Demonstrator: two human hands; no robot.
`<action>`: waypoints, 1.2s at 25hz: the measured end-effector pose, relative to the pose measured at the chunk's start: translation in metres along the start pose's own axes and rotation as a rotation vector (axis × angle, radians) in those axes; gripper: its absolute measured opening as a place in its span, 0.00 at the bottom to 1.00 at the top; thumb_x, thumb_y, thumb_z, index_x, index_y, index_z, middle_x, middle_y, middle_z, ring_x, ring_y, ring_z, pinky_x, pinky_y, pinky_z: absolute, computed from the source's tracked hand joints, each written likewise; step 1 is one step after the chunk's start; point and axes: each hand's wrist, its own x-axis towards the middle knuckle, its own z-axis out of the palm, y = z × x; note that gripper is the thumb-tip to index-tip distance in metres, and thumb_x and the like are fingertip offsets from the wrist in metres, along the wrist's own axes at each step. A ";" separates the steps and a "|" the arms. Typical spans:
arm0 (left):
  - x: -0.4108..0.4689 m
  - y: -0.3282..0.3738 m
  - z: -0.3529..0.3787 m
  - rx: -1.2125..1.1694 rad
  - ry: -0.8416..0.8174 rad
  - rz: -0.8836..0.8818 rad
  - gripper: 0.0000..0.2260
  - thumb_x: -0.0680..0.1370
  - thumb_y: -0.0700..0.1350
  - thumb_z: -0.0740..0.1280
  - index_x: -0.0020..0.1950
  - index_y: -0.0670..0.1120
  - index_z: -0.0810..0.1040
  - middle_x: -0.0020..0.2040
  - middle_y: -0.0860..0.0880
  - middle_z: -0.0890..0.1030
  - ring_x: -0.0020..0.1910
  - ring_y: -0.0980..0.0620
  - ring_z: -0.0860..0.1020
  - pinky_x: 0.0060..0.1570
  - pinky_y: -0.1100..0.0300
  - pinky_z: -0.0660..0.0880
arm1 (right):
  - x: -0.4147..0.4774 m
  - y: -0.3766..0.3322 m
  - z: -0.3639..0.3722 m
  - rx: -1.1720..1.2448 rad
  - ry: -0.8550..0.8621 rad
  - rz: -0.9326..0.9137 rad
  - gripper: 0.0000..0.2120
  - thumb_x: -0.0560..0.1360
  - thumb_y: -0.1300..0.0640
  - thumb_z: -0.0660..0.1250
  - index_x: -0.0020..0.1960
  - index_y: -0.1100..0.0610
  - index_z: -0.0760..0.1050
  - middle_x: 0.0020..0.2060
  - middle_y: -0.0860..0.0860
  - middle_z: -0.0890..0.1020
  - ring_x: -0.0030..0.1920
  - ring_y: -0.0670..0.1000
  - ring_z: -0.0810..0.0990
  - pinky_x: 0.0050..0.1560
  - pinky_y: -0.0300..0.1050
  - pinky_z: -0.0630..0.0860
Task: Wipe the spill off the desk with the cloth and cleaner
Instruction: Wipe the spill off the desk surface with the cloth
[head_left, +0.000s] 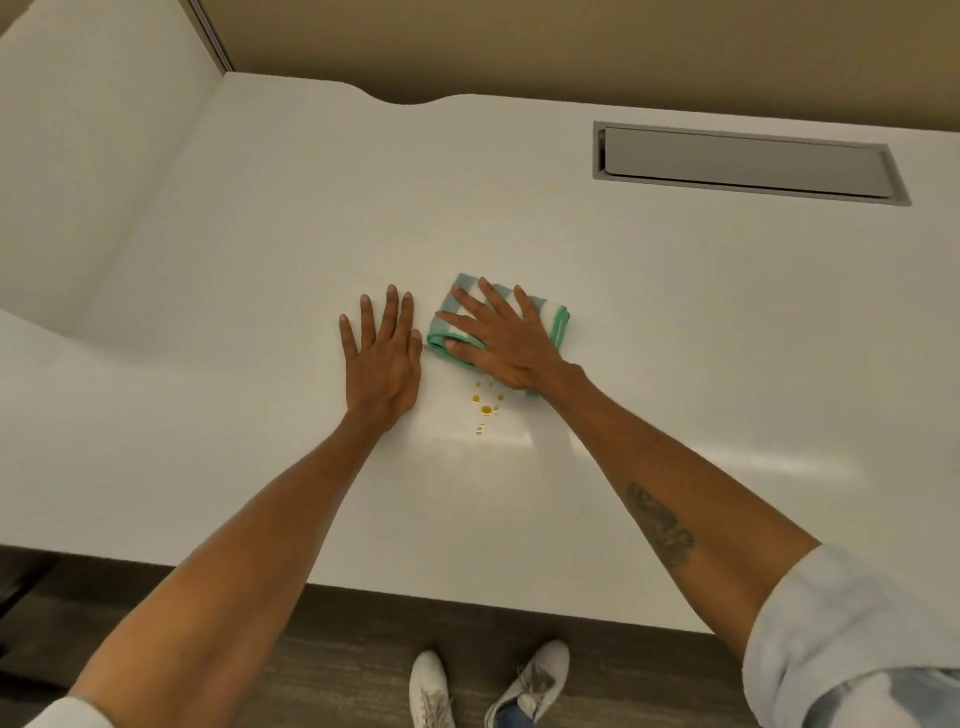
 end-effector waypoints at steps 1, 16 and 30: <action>0.000 -0.001 -0.001 -0.005 -0.007 0.007 0.25 0.86 0.52 0.42 0.83 0.49 0.45 0.84 0.51 0.44 0.82 0.44 0.41 0.79 0.40 0.39 | -0.007 -0.007 0.004 -0.009 0.005 -0.003 0.28 0.80 0.33 0.43 0.79 0.38 0.51 0.81 0.43 0.48 0.81 0.51 0.42 0.77 0.62 0.37; -0.004 -0.001 -0.004 -0.025 -0.017 0.020 0.25 0.86 0.52 0.43 0.83 0.48 0.46 0.84 0.50 0.47 0.82 0.42 0.42 0.78 0.38 0.39 | -0.176 -0.002 0.046 -0.189 0.151 -0.108 0.28 0.81 0.32 0.48 0.79 0.40 0.56 0.81 0.45 0.52 0.81 0.52 0.46 0.78 0.65 0.45; -0.004 -0.002 -0.006 -0.029 -0.049 0.032 0.25 0.86 0.53 0.43 0.83 0.49 0.46 0.84 0.49 0.46 0.82 0.41 0.41 0.77 0.37 0.39 | -0.164 -0.105 0.071 -0.153 0.088 -0.113 0.31 0.79 0.30 0.47 0.79 0.40 0.54 0.81 0.45 0.50 0.81 0.52 0.44 0.78 0.63 0.40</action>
